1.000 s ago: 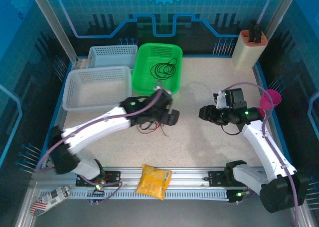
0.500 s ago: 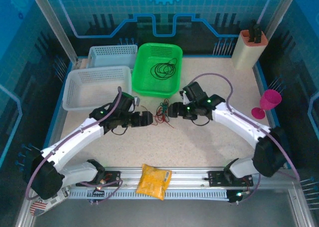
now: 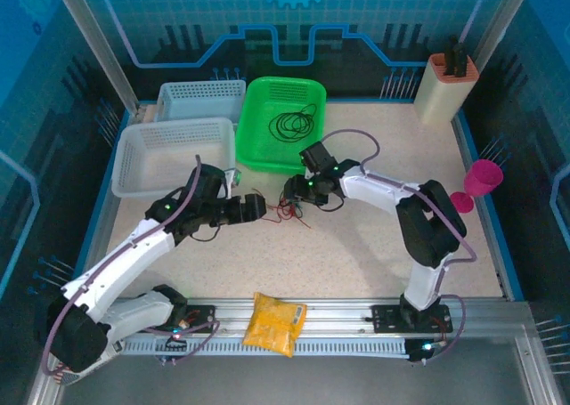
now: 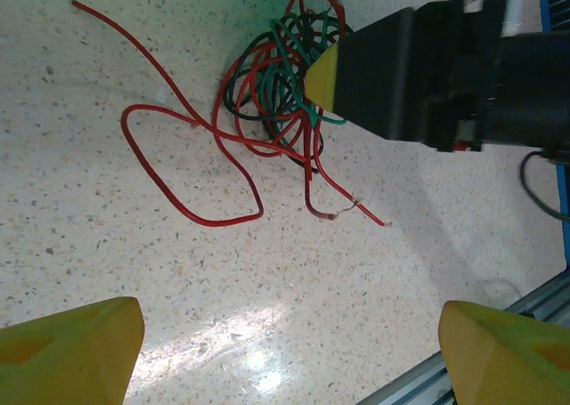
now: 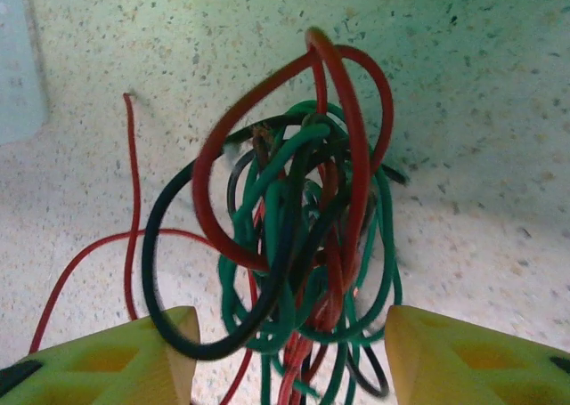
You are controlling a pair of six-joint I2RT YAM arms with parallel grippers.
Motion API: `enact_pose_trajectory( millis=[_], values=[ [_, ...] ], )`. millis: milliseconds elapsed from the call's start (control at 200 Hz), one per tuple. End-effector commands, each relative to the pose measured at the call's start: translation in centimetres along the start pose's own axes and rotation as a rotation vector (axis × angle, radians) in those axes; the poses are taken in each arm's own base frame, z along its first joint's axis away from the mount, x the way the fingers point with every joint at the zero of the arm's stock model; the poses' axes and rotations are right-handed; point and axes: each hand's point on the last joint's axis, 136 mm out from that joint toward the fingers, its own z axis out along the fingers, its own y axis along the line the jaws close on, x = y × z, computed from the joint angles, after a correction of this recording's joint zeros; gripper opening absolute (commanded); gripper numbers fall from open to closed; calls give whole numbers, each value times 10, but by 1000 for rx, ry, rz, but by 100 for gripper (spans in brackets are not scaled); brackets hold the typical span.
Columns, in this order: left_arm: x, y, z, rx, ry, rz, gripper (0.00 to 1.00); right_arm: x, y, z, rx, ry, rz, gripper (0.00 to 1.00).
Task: Untangle the cables
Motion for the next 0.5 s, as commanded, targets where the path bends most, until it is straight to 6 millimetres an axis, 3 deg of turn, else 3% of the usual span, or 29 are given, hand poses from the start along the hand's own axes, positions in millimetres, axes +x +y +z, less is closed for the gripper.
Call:
enact_pose_trajectory(
  millis=[0,285,495],
  values=[
    [3,1,-4,20,9,24,87,-9,16,6,-63,-20,4,53],
    [-2,-4,-1,56,-19,65,78,-2,14,1,-119,-34,-38,16],
    [-11,-19,-3,132,-66,172,61,6,20,-23,-254,-57,-79,0]
  ],
)
